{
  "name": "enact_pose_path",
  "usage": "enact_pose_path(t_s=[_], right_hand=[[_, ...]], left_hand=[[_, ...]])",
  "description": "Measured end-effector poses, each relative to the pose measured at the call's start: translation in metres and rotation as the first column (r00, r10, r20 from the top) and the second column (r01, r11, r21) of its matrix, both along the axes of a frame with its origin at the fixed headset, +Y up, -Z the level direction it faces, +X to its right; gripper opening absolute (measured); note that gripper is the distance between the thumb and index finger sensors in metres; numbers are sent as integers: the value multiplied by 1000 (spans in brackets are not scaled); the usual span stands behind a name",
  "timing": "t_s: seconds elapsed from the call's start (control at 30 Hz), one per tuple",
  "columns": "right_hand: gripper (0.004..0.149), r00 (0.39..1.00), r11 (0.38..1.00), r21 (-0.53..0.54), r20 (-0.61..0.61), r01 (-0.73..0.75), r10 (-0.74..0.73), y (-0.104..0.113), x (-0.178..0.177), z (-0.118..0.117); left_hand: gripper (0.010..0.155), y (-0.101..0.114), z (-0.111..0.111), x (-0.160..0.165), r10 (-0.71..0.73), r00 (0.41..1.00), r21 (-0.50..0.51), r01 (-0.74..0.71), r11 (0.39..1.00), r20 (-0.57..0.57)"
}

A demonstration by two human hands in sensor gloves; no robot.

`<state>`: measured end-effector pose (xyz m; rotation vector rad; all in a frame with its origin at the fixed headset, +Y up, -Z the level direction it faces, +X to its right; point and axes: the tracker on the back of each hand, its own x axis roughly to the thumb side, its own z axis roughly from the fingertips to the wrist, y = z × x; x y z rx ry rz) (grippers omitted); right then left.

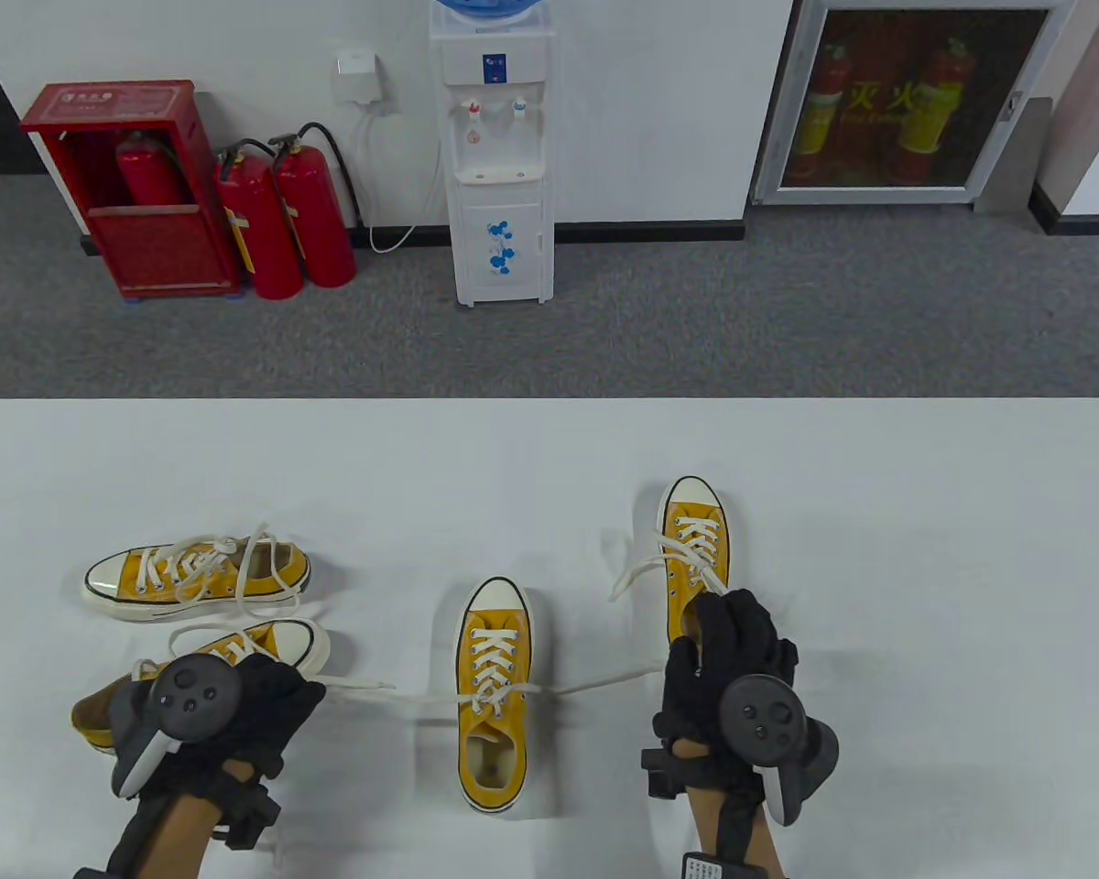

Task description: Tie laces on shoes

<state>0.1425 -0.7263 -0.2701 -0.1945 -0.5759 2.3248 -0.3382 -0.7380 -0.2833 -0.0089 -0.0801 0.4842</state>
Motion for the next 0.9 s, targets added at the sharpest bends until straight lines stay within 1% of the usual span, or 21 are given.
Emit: enact_pose_path(t_s=[0.03, 0.13, 0.17, 0.33, 0.53, 0.67, 0.7, 0.8, 0.87, 0.9], right_hand=[[62, 999, 1000, 1, -43, -30, 30, 1, -6, 0], [63, 990, 997, 17, -116, -74, 76, 0, -20, 0], [64, 983, 996, 13, -159, -89, 89, -1, -27, 0], [66, 944, 982, 13, -274, -189, 186, -5, -52, 0], [70, 888, 959, -42, -391, -281, 242, -14, -76, -3], [75, 843, 928, -145, -483, -344, 237, -27, -88, -9], [77, 834, 910, -186, -499, -371, 238, -31, -90, -11], [80, 810, 877, -231, -531, -422, 249, -38, -95, -16], [83, 793, 837, -293, -560, -463, 242, -45, -99, -20], [84, 789, 825, -308, -565, -474, 242, -47, -100, -22]], left_hand=[[40, 0, 0, 0, 1, 1000, 2, -1, 1000, 1], [40, 0, 0, 0, 6, 1000, 4, -6, 1000, 6], [40, 0, 0, 1, 7, 1000, 1, -7, 1000, 11], [40, 0, 0, 1, 9, 1000, 5, -10, 1000, 15], [40, 0, 1, 1, 15, 1000, 7, -15, 1000, 15], [40, 0, 0, 1, 11, 1000, 7, -11, 1000, 16], [40, 0, 1, 2, 10, 1000, 6, -10, 1000, 17], [40, 0, 1, 2, 10, 1000, 3, -10, 1000, 18], [40, 0, 1, 2, 9, 1000, 4, -9, 1000, 18], [40, 0, 1, 2, 9, 1000, 5, -9, 1000, 18]])
